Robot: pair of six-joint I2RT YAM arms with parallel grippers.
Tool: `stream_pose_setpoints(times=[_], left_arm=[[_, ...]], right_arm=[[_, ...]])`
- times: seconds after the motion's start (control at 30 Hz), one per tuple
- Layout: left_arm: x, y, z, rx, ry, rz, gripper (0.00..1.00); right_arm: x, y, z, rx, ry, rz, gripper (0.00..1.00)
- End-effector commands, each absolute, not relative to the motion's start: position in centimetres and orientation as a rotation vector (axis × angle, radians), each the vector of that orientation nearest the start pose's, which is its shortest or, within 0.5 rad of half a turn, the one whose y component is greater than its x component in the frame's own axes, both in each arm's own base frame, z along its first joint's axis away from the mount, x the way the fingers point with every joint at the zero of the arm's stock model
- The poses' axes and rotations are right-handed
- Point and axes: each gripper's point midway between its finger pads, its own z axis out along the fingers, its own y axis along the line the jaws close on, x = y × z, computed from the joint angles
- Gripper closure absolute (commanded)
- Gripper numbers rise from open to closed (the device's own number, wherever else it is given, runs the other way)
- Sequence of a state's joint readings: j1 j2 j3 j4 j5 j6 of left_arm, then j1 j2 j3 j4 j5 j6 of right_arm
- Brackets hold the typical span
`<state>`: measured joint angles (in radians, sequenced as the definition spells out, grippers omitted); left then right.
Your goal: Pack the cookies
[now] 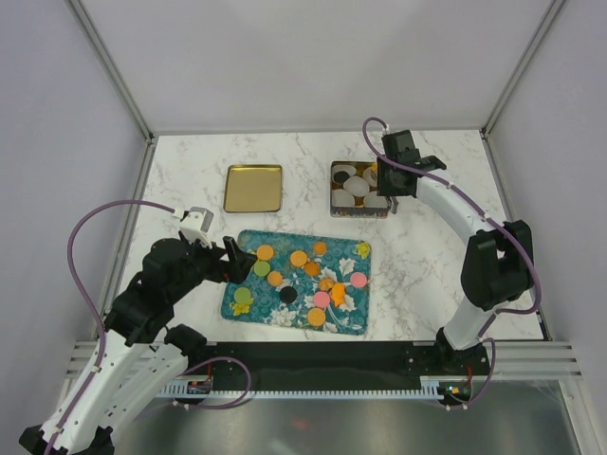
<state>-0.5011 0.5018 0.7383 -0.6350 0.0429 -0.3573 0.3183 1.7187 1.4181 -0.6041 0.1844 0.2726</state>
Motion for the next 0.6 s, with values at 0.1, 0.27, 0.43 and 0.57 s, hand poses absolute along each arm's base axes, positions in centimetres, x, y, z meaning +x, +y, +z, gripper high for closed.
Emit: stream_pose_setpoints(times=[0.1,0.27,0.43,0.57], left_arm=[[19.1,-12.9,22.7,0.193,1.993,-0.584,0.0],[19.1,-12.9,22.7,0.195,1.993,-0.585,0.0],[19.1,-12.9,22.7,0.195,1.993,-0.585,0.0],[19.1,-12.9,22.6,0.198,1.996,-0.585,0.0]], right_arm=[[43.6,12.4,14.6,0.022,2.396,0.069,0.61],[43.5,12.4,14.1,0.02,2.404,0.07,0.6],[43.0,12.3,13.9,0.024,2.41,0.071,0.55],[42.6,12.1,14.5,0.024,2.399,0.076,0.54]])
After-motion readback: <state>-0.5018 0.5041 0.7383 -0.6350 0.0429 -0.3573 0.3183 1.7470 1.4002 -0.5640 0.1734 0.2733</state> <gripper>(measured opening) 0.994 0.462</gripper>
